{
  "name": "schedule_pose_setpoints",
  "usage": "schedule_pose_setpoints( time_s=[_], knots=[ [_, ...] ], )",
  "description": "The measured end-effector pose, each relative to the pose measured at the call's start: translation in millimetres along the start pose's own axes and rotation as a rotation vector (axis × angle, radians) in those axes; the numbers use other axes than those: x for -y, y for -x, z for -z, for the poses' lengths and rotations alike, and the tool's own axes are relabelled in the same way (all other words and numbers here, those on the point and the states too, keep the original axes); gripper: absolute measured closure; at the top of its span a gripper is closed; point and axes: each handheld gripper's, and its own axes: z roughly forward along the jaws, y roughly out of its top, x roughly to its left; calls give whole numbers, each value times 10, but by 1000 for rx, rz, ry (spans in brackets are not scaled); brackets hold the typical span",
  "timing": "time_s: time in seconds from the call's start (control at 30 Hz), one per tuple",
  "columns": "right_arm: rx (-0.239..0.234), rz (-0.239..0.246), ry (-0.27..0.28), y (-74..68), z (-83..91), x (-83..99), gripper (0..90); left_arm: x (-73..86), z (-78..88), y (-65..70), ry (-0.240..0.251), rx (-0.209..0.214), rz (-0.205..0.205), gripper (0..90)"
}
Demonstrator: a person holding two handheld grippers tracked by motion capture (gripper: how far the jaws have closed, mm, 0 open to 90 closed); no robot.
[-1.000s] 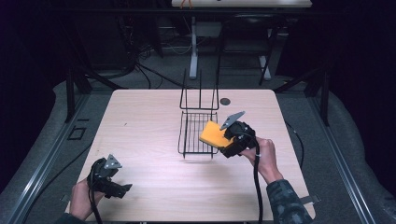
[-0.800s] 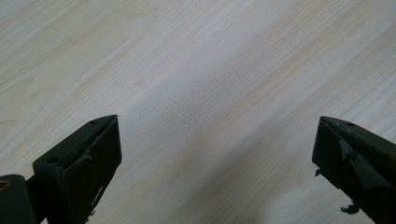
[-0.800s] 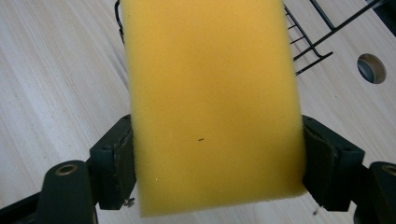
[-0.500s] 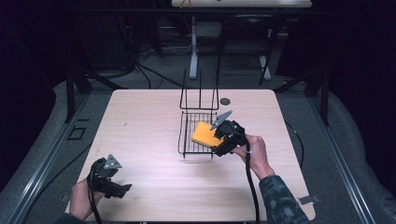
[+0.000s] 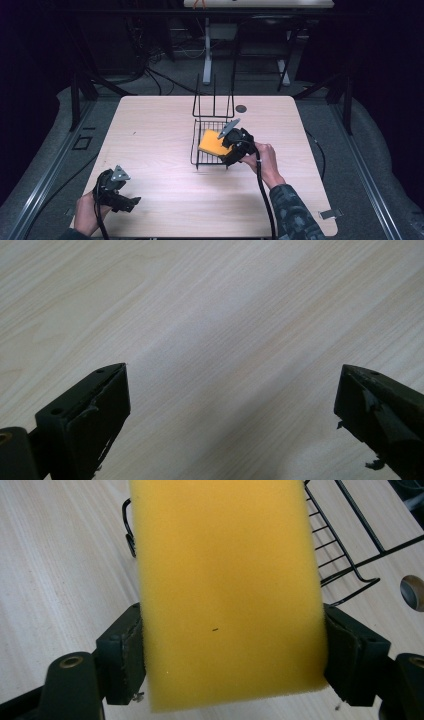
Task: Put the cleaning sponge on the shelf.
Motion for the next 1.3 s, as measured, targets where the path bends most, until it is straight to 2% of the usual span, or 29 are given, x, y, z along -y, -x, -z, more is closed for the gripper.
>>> schedule_pose_setpoints(
  time_s=[0.13, 0.17, 0.37, 0.6, 0.77, 1.0, 1.3],
  knots=[
    [1, 32, 2, -3, -78, -20, 228, 2, 1, -2, 1, 0, 2, 18],
    [-6, 21, 2, -10, -90, -24, 228, 2, 1, -3, 2, 0, 2, 18],
    [-14, 25, -6, -15, -201, -46, 228, 2, -1, -2, -1, -2, -3, 17],
    [-7, 54, -33, -13, -303, -52, 226, 2, -2, -4, -1, 1, -4, 18],
    [-25, 49, -49, 5, -379, -49, 225, 4, -4, -5, -1, 0, -3, 18],
    [-46, 54, -37, 35, -458, -33, 222, 3, -9, -2, -5, 4, -3, 18],
    [-64, 47, -66, 81, -525, -16, 217, 3, -11, -3, -10, 5, -4, 18]
  ],
)
